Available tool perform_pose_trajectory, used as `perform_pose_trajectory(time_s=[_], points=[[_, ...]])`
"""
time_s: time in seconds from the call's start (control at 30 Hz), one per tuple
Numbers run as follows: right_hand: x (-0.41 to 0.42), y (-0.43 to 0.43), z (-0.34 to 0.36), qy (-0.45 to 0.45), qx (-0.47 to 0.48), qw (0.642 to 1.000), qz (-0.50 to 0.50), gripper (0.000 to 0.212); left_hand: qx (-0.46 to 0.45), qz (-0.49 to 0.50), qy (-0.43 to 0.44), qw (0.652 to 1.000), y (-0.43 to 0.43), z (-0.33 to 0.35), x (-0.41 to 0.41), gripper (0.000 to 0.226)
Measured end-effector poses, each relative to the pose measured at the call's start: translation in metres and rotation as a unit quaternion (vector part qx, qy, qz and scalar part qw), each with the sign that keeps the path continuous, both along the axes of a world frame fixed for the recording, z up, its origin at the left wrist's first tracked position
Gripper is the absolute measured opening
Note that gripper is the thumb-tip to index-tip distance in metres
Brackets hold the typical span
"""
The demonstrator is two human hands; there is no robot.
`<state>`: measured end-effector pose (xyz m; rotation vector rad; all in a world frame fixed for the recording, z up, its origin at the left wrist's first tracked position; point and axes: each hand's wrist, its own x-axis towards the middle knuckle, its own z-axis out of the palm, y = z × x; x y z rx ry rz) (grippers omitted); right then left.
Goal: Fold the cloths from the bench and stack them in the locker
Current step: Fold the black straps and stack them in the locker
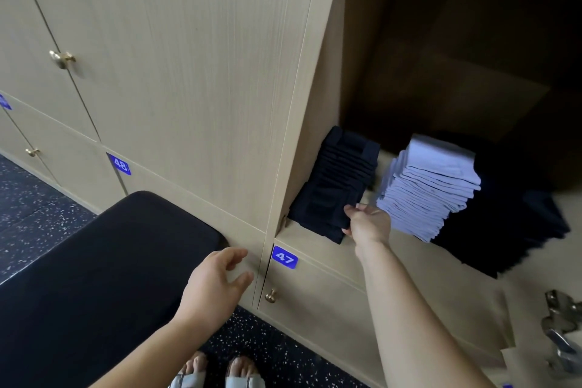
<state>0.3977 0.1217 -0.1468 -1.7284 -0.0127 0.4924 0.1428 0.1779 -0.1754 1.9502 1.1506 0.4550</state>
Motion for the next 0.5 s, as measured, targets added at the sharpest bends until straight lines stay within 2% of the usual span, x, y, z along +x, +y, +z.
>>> perform_pose_trajectory(time_s=[0.17, 0.27, 0.33, 0.43, 0.5], points=[[0.000, 0.002, -0.005, -0.009, -0.016, 1.000, -0.023, 0.017, 0.009, -0.008, 0.002, 1.000, -0.001, 0.002, 0.000, 0.039], [-0.004, -0.004, 0.001, -0.103, -0.138, 0.985, 0.022, 0.026, 0.016, -0.017, 0.007, 1.000, -0.003, 0.004, -0.001, 0.039], [-0.008, -0.010, 0.008, -0.153, -0.206, 0.965, 0.049, 0.020, 0.020, -0.019, 0.010, 1.000, -0.004, 0.007, -0.003, 0.040], [-0.016, -0.019, 0.019, -0.196, -0.258, 0.943, 0.075, 0.008, 0.025, -0.017, 0.014, 0.999, -0.007, 0.014, -0.008, 0.041], [-0.025, -0.026, 0.025, -0.206, -0.289, 0.929, 0.101, 0.012, 0.027, -0.016, 0.019, 0.999, -0.012, 0.021, -0.014, 0.042]])
